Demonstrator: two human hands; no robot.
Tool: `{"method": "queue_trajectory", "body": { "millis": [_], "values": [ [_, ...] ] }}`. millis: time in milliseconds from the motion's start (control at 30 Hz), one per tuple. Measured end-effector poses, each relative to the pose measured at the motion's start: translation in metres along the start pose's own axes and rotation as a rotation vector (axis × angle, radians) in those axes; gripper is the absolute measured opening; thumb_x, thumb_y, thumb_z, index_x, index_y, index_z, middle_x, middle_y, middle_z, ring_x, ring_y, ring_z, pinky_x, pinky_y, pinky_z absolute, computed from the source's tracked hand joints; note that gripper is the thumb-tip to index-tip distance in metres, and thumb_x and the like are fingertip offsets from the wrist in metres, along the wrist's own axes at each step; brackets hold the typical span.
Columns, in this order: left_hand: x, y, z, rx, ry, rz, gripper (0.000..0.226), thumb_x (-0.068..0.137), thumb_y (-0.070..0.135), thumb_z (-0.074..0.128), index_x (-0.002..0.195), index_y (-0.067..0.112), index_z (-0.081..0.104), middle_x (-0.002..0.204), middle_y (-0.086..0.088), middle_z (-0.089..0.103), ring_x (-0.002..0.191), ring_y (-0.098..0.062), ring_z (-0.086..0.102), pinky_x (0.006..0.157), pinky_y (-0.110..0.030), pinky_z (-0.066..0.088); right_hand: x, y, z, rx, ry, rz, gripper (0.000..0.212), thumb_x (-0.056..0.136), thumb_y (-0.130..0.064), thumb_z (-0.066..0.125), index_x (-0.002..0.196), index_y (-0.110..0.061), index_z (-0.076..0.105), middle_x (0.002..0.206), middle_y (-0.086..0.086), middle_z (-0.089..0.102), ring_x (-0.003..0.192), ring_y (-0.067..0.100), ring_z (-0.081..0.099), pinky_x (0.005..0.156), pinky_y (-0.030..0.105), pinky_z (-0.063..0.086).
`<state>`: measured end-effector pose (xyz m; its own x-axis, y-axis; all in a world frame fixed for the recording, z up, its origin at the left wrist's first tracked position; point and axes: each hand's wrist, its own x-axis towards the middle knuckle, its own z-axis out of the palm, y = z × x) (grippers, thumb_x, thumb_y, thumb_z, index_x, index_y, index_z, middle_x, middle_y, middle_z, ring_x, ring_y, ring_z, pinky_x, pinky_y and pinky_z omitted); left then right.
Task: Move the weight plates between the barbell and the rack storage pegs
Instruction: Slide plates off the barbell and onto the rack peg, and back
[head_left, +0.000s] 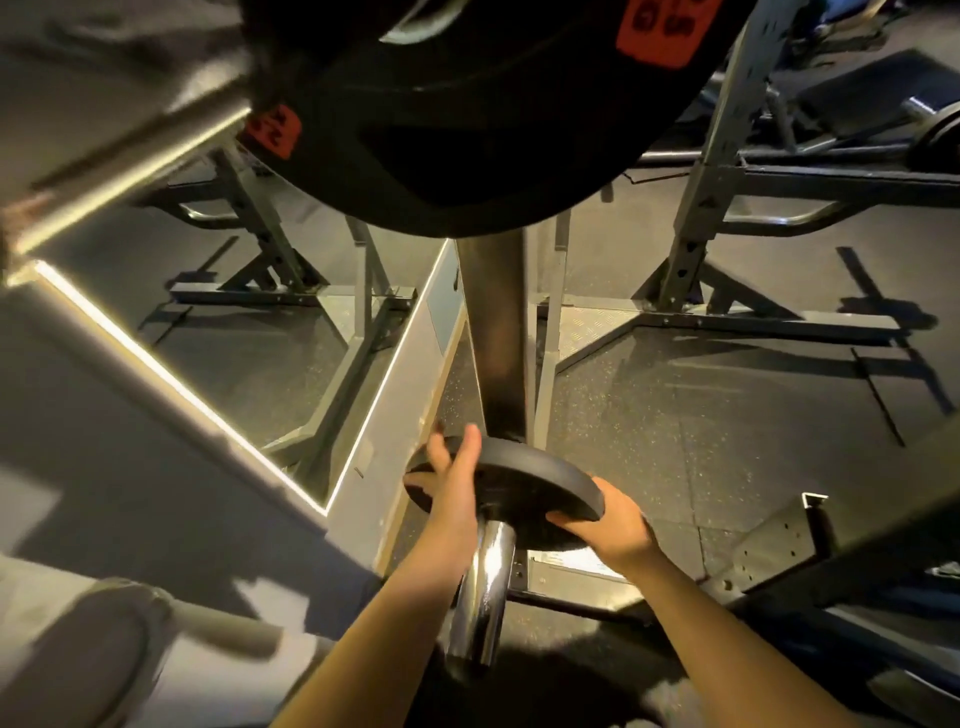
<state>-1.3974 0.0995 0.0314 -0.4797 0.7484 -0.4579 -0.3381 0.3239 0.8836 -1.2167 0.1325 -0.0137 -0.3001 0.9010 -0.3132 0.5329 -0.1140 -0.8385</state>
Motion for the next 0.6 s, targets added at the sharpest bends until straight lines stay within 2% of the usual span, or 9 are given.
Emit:
{"method": "queue_trajectory", "body": {
  "millis": [67,167,267,333,400,433,500,600],
  "values": [
    [-0.007,0.004,0.012,0.075,0.013,0.009,0.077,0.086,0.063,0.051,0.147,0.047,0.006,0.157,-0.001,-0.023,0.147,-0.029,-0.009,0.118,-0.054,0.010,0.004,0.015,0.002,0.104,-0.045,0.044,0.070,0.056,-0.062,0.079,0.115,-0.030,0.058,0.109,-0.006,0.067,0.102,0.020,0.064,0.092,0.043,0.053],
    [-0.011,0.005,0.014,0.116,0.029,-0.009,0.068,0.094,0.053,0.047,0.147,0.048,0.004,0.155,-0.002,-0.028,0.147,-0.029,-0.012,0.118,-0.052,0.010,0.003,0.014,-0.001,0.018,-0.075,0.082,0.063,0.062,-0.059,0.077,0.115,-0.029,0.057,0.108,-0.004,0.067,0.098,0.020,0.064,0.091,0.043,0.054],
    [-0.006,0.010,0.007,0.125,0.080,-0.013,0.067,0.094,0.048,0.051,0.147,0.045,0.009,0.158,-0.006,-0.011,0.146,-0.032,0.002,0.117,-0.051,0.016,0.000,-0.006,-0.006,-0.245,-0.039,0.097,0.062,0.070,-0.063,0.071,0.116,-0.024,0.057,0.106,-0.002,0.066,0.096,0.021,0.064,0.087,0.038,0.055],
    [0.002,0.015,-0.003,-0.041,0.134,-0.042,0.068,0.089,0.042,0.059,0.144,0.043,0.019,0.153,-0.007,0.021,0.138,-0.033,0.028,0.113,-0.051,0.028,-0.002,-0.030,-0.012,-0.536,-0.008,-0.006,0.058,0.074,-0.066,0.065,0.112,-0.023,0.058,0.104,-0.001,0.066,0.093,0.019,0.063,0.086,0.035,0.054],
    [0.006,0.018,-0.014,-0.229,0.203,-0.112,0.063,0.091,0.032,0.061,0.144,0.039,0.027,0.142,-0.006,0.039,0.130,-0.030,0.041,0.111,-0.050,0.031,-0.001,-0.055,-0.015,-0.725,0.014,-0.155,0.052,0.078,-0.065,0.061,0.107,-0.021,0.057,0.102,-0.001,0.065,0.092,0.019,0.061,0.084,0.032,0.050],
    [0.006,0.019,-0.021,-0.214,0.236,-0.134,0.060,0.093,0.033,0.058,0.144,0.037,0.028,0.143,-0.006,0.040,0.132,-0.030,0.039,0.112,-0.051,0.028,0.000,-0.067,-0.016,-0.757,0.018,-0.219,0.050,0.080,-0.063,0.061,0.106,-0.021,0.056,0.102,0.000,0.064,0.093,0.020,0.060,0.084,0.032,0.048],
    [0.001,0.017,-0.031,-0.035,0.252,-0.163,0.054,0.098,0.043,0.045,0.147,0.032,0.025,0.150,-0.004,0.033,0.139,-0.030,0.029,0.115,-0.052,0.021,0.002,-0.085,-0.015,-0.778,0.005,-0.274,0.048,0.083,-0.059,0.061,0.108,-0.019,0.053,0.105,0.002,0.063,0.097,0.023,0.060,0.086,0.035,0.045],
    [-0.017,0.010,-0.038,0.147,0.174,-0.115,0.047,0.101,0.041,0.038,0.145,0.024,0.030,0.148,-0.004,0.033,0.140,-0.028,0.027,0.116,-0.051,0.020,0.000,-0.096,-0.013,-0.844,-0.024,-0.294,0.044,0.087,-0.053,0.059,0.111,-0.017,0.050,0.110,0.006,0.063,0.102,0.027,0.059,0.085,0.037,0.041]
  ]
}}
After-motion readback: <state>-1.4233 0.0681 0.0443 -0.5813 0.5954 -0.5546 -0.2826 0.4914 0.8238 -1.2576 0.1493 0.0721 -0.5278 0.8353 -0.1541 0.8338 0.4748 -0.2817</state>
